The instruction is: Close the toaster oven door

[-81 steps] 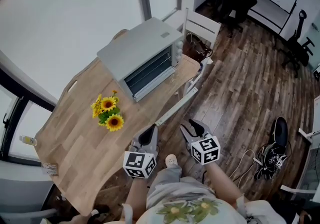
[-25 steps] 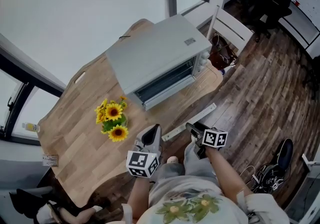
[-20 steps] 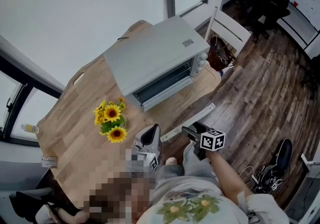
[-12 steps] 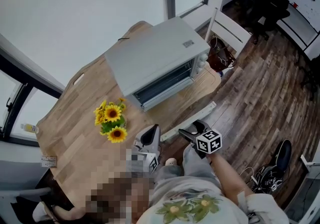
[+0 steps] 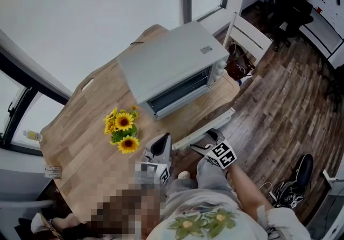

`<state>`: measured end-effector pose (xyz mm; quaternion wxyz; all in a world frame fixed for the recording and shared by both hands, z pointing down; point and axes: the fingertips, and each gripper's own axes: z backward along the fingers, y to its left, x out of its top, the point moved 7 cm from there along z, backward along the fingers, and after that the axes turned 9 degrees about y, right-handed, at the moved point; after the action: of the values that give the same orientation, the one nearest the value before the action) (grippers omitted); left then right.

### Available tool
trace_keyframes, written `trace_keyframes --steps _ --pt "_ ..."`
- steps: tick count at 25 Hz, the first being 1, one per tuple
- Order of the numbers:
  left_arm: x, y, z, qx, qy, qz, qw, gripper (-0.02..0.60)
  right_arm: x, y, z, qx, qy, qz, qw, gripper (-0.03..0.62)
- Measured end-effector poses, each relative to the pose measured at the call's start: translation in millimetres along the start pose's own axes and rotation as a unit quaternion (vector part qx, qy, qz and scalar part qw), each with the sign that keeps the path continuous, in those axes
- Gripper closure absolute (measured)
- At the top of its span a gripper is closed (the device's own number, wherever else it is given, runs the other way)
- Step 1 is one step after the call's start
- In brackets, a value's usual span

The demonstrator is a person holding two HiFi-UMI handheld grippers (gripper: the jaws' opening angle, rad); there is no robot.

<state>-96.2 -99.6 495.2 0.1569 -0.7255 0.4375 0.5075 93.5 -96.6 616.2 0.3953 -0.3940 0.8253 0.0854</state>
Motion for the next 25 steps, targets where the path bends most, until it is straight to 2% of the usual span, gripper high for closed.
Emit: trace_keyframes --steps 9,25 --pt "4 2 3 0.004 -0.008 0.001 1.0000 0.578 6 9 2 -0.034 0.038 0.109 0.993 0.204" --pt "7 7 11 0.022 -0.017 0.007 0.9996 0.578 27 9 12 -0.107 0.061 0.213 0.969 0.304"
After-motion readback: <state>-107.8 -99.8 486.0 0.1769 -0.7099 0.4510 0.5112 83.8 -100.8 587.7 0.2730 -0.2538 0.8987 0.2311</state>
